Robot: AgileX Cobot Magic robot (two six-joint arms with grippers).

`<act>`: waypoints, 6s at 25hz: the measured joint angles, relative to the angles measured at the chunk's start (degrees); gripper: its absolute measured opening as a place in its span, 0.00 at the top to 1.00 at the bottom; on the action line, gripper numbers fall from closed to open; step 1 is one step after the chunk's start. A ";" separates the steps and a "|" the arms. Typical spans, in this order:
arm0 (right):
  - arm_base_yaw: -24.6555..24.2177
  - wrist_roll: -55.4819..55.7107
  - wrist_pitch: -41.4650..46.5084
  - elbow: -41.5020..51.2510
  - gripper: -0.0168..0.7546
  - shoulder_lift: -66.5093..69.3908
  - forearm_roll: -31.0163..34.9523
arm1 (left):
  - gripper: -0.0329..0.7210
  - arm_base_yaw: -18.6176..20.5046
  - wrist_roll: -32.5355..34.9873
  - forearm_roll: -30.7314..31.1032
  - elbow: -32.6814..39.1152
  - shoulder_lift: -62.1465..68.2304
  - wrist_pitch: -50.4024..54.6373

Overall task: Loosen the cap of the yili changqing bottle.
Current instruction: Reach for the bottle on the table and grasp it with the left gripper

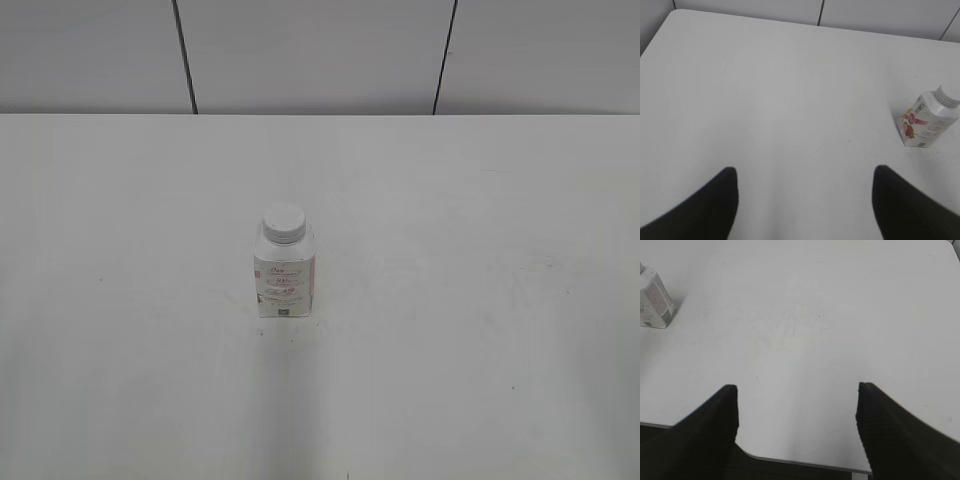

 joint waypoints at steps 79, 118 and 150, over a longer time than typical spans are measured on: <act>0.00 0.00 0.00 0.00 0.23 0.00 0.00 | 0.21 7.59 -21.86 74.06 0.19 98.43 -125.65; 0.00 0.00 0.00 0.00 0.23 0.00 0.00 | 0.17 -9.88 -26.26 91.20 -32.95 132.74 -129.66; 0.00 0.00 0.00 0.00 0.23 0.00 0.00 | 0.42 -9.92 -26.08 89.89 -33.35 132.74 -129.34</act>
